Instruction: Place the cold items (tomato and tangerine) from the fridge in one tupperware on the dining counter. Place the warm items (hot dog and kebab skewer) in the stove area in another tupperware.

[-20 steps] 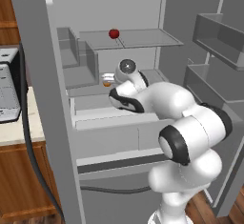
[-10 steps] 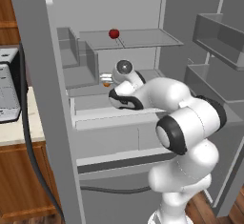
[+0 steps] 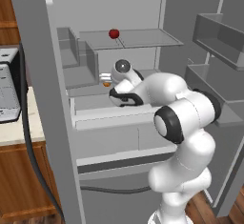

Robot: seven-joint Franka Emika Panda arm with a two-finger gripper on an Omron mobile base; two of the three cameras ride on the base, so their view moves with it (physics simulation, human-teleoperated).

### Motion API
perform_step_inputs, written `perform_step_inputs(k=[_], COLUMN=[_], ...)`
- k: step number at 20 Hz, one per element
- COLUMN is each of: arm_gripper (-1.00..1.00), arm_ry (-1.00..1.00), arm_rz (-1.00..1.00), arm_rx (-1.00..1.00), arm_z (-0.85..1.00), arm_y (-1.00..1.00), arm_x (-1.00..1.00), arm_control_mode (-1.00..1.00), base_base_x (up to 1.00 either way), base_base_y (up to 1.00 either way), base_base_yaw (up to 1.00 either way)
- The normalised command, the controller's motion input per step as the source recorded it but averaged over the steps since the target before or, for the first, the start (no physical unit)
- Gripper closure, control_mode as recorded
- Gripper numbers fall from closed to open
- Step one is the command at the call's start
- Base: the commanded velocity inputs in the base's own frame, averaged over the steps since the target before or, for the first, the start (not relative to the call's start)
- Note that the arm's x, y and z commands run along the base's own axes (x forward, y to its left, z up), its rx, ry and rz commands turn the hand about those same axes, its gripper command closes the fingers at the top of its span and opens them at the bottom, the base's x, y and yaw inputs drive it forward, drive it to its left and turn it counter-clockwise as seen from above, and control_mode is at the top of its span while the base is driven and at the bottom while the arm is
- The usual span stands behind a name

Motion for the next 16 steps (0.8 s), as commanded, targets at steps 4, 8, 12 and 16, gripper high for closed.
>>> perform_step_inputs(k=[4, 8, 12, 16], arm_gripper=[-1.0, -1.0, -1.0, -1.0], arm_ry=[0.06, 0.07, 0.03, 0.0], arm_rz=[0.0, 0.0, 0.0, 0.0], arm_rx=[0.0, 0.0, 0.0, 0.0], arm_z=[-0.05, -0.08, -0.1, -0.11], arm_y=[0.01, 0.02, 0.02, 0.02], arm_x=[0.27, 0.29, 0.29, 0.25], arm_control_mode=[-1.0, -1.0, -1.0, -1.0], base_base_x=[0.0, 0.0, 0.0, 0.0], base_base_y=[0.0, 0.0, 0.0, 0.0], base_base_yaw=[0.0, 0.0, 0.0, 0.0])
